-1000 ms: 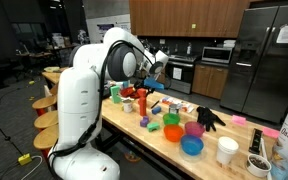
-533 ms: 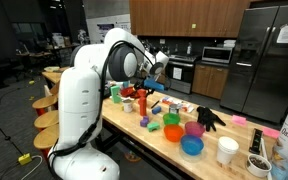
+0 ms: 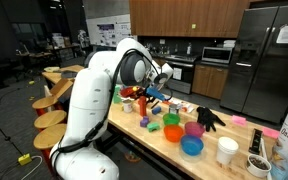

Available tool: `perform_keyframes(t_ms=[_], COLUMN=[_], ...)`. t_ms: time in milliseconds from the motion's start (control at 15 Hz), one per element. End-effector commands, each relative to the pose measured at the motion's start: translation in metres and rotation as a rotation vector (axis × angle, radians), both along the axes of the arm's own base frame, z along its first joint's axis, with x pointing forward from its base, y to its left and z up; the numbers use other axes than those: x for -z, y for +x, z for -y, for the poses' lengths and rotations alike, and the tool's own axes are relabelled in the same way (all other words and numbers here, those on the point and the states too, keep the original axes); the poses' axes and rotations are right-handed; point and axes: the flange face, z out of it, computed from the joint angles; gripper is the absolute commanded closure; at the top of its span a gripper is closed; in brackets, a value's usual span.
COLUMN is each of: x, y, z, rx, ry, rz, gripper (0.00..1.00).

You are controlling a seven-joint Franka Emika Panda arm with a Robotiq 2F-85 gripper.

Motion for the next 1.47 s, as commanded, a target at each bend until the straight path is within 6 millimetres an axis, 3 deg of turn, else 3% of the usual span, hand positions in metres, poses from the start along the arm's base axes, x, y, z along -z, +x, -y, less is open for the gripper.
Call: perform_keyframes(t_ms=[0,200,533,733,800,1200,1267,1400], x=[0.008,0.009,0.01,0.011,0.011,0.009,0.009,0.007], y=[0.004,0.004,0.003,0.001,0.0,0.0,0.0,-0.001], z=[0.008,0.011,0.013,0.015,0.016,0.024,0.025,0.025], rx=[0.032,0.052,0.086,0.112,0.12,0.155,0.158,0.156], ry=[0.047,0.069,0.106,0.121,0.123,0.126,0.122,0.124], rz=[-0.069,-0.095,-0.117,-0.13,-0.132,-0.146,-0.149,-0.144], gripper=[0.32,0.52,0.7,0.98,1.0,1.0,0.74,0.68])
